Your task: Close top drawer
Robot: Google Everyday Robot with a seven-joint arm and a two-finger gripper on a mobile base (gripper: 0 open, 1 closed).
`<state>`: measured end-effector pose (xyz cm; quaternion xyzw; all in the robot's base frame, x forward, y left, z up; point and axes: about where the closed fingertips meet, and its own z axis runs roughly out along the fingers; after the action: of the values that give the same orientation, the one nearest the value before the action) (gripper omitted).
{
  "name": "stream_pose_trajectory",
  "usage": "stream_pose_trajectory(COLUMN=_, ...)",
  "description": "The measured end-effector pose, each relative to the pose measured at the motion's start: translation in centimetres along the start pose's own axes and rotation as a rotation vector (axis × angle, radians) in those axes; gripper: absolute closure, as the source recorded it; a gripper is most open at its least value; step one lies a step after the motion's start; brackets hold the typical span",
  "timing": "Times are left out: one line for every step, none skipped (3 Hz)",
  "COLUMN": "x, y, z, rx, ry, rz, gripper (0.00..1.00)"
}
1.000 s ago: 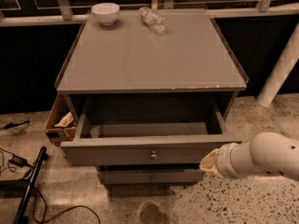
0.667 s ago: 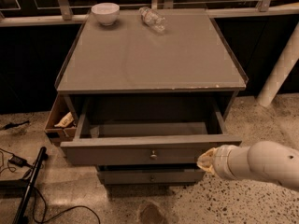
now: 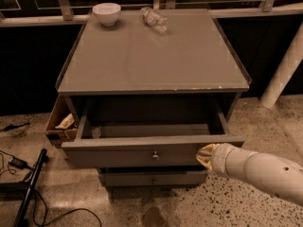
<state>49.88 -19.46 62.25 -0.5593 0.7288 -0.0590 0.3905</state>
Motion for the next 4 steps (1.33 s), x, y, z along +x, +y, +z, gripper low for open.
stream_pose_trajectory(x=0.1, y=-1.4, z=1.0, rx=0.065, ry=-0.018, rz=-0.007, gripper=1.00)
stream_pose_trajectory(x=0.4, y=-2.8, z=2.1, rx=0.118, ry=-0.035, rz=0.001, gripper=1.00)
stream_pose_trajectory(x=0.7, y=-4.3, z=3.5, rx=0.156, ry=-0.047, rz=0.012, gripper=1.00)
stream_pose_trajectory(x=0.5, y=-5.9, z=5.1, rx=0.178, ry=-0.057, rz=0.012, gripper=1.00)
